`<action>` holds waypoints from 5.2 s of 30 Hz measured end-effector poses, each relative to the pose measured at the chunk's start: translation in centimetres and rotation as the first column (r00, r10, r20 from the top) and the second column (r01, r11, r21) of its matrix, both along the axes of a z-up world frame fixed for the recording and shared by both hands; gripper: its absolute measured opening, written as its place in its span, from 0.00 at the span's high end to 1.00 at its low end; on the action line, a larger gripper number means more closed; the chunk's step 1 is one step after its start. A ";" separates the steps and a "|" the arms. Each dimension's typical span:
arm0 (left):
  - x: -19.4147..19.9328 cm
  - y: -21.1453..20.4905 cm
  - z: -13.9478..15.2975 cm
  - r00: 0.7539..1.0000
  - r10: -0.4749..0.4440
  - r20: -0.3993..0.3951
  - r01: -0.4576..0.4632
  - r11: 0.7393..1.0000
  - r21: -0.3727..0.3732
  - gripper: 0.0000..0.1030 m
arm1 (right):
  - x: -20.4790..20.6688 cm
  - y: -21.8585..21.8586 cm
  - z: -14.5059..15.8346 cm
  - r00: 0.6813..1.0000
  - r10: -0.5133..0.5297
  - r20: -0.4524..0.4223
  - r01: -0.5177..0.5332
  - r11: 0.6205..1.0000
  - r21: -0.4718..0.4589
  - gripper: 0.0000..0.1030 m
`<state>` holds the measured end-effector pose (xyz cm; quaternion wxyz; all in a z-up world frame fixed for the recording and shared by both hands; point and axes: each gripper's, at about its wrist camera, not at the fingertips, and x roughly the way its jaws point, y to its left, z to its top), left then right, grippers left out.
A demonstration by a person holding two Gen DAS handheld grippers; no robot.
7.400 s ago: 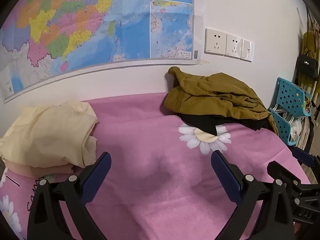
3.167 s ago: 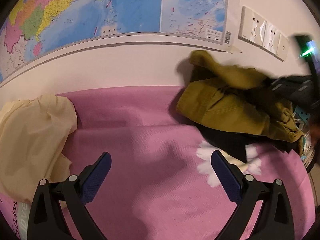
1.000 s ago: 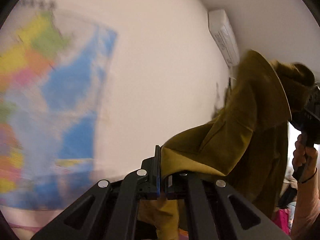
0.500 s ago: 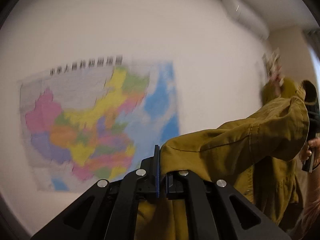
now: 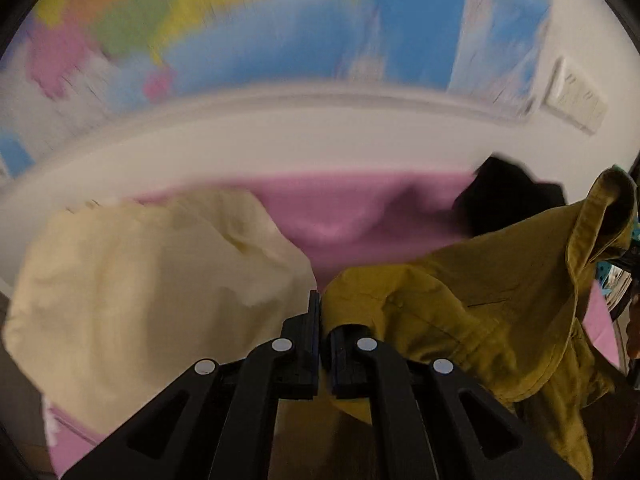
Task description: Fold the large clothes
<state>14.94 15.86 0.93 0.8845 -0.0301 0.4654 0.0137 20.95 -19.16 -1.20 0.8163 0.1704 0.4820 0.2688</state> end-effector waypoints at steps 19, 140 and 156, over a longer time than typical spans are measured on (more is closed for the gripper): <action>-11.6 -4.3 -1.3 0.916 -0.397 0.056 0.392 0.916 0.087 0.33 | -18.6 10.3 -2.1 0.910 0.415 -0.006 -0.353 0.765 -0.539 0.73; -28.6 0.3 -8.6 0.972 -0.231 0.045 0.231 0.904 -0.360 0.33 | -21.3 -1.4 -3.4 0.972 0.143 0.187 -0.124 0.987 -0.106 0.50; -25.5 -3.3 -10.6 0.969 -0.245 0.039 0.235 0.852 -0.469 0.14 | -24.2 -13.9 -6.0 0.993 -0.101 0.062 0.113 0.962 -0.247 0.43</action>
